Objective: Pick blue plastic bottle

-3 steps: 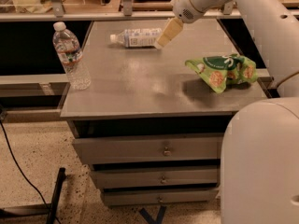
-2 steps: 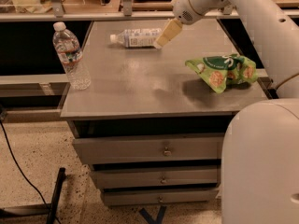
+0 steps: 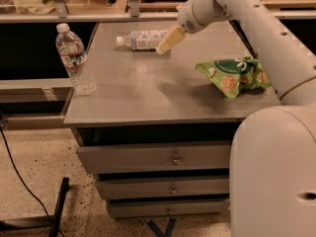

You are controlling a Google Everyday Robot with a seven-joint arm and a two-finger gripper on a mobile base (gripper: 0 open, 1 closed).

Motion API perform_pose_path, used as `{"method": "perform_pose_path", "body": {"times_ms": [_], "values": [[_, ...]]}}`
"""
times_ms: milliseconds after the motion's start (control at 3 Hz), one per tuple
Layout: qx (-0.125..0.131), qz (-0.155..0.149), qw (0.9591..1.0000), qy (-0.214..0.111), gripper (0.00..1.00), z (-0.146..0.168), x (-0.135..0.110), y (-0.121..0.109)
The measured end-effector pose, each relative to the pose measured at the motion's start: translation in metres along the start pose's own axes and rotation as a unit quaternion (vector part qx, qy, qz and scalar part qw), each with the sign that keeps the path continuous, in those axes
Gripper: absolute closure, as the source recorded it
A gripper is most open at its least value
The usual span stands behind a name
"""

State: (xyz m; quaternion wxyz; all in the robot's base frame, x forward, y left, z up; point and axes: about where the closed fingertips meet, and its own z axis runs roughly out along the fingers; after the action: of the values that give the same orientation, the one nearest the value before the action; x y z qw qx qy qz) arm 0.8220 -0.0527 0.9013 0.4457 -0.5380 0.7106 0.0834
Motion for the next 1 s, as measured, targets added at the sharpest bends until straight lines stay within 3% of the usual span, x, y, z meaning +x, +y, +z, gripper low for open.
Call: {"method": "perform_pose_path", "body": {"times_ms": [1000], "values": [[-0.003,0.023,0.9993,-0.028,0.00,0.071,0.014,0.005]]}}
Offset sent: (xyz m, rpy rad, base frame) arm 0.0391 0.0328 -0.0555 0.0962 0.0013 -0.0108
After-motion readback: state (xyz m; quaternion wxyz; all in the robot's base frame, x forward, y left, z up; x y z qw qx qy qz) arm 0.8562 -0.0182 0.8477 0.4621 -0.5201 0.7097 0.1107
